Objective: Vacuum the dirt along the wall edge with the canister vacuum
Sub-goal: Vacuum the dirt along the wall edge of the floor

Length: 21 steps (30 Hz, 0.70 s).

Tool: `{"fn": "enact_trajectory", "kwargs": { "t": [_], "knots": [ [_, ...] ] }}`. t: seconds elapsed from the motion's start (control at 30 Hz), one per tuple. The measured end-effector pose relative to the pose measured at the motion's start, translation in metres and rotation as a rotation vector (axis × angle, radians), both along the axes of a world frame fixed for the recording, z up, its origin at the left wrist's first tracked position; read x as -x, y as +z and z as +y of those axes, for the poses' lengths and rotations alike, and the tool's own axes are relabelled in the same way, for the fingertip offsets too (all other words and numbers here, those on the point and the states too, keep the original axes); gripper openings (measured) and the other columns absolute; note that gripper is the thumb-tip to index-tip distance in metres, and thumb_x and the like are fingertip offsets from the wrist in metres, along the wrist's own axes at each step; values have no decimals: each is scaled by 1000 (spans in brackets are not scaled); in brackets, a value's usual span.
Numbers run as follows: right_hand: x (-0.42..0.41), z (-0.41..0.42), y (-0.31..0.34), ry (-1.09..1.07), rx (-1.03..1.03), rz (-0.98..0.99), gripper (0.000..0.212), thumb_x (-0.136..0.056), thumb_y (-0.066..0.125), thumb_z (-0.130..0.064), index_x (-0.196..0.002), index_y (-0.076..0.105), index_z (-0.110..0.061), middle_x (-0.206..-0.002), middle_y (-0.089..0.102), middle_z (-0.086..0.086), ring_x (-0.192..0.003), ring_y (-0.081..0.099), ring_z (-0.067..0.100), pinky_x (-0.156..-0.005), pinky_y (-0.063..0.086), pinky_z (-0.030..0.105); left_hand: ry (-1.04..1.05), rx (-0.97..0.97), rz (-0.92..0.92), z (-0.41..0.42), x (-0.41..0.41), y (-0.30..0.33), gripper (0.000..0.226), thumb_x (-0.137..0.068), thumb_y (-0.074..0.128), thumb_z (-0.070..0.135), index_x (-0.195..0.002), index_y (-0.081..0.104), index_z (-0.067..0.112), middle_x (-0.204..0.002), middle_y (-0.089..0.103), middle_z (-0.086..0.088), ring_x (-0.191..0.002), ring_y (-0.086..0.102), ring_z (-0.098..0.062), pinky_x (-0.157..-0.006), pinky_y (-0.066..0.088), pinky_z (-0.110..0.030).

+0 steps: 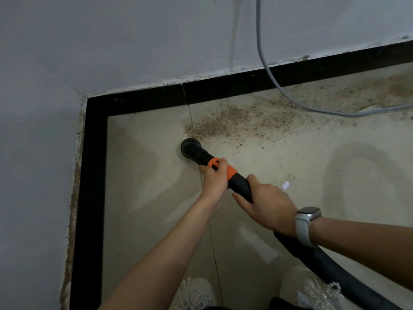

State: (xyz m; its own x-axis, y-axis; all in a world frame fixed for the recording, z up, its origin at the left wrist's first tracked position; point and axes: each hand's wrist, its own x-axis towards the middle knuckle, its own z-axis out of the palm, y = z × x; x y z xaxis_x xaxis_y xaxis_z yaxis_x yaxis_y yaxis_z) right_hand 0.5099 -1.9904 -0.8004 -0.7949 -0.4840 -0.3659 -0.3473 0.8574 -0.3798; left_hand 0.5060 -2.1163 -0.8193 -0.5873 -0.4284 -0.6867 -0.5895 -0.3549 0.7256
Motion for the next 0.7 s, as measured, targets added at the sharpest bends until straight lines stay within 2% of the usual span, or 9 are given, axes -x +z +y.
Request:
{"fn": "enact_trajectory", "kwargs": {
  "t": [0.23, 0.33, 0.43, 0.53, 0.7],
  "knots": [
    [14, -36, -1, -2, -2, 69, 34, -92, 42, -52, -88, 26, -23, -62, 37, -6, -69, 60, 31, -44, 19, 32, 13, -66, 60, -35, 20, -10, 46, -96, 47, 27, -132, 28, 6, -95, 49, -5, -83, 55, -18, -71, 51, -35],
    [21, -46, 0, -10, -9, 85, 33, -93, 42, -51, -88, 25, -22, -58, 33, -9, -59, 52, 28, -43, 18, 29, 2, -80, 83, -45, 30, -13, 44, -96, 47, 28, -130, 29, 8, -93, 49, -4, -80, 56, -16, -64, 50, -30],
    [30, -57, -1, -26, -18, 95, 33, -93, 41, -51, -90, 26, -22, -58, 33, -9, -50, 36, 20, -43, 20, 30, -22, -82, 96, -56, 41, -15, 44, -96, 48, 29, -131, 30, 9, -94, 49, -4, -82, 56, -16, -65, 52, -30],
    [41, -70, -2, -43, -9, 88, 32, -94, 42, -50, -91, 28, -21, -59, 35, -9, -46, 34, 13, -43, 20, 29, -42, -85, 103, -69, 53, -15, 46, -95, 48, 30, -132, 29, 10, -95, 50, -4, -81, 57, -16, -61, 50, -28],
    [58, -90, -8, -89, -16, 103, 32, -94, 43, -48, -90, 28, -20, -59, 35, -8, -47, 33, 16, -43, 20, 29, -51, -78, 102, -87, 74, -15, 46, -95, 49, 31, -131, 29, 11, -98, 51, -4, -82, 57, -16, -56, 48, -26]
  ]
}}
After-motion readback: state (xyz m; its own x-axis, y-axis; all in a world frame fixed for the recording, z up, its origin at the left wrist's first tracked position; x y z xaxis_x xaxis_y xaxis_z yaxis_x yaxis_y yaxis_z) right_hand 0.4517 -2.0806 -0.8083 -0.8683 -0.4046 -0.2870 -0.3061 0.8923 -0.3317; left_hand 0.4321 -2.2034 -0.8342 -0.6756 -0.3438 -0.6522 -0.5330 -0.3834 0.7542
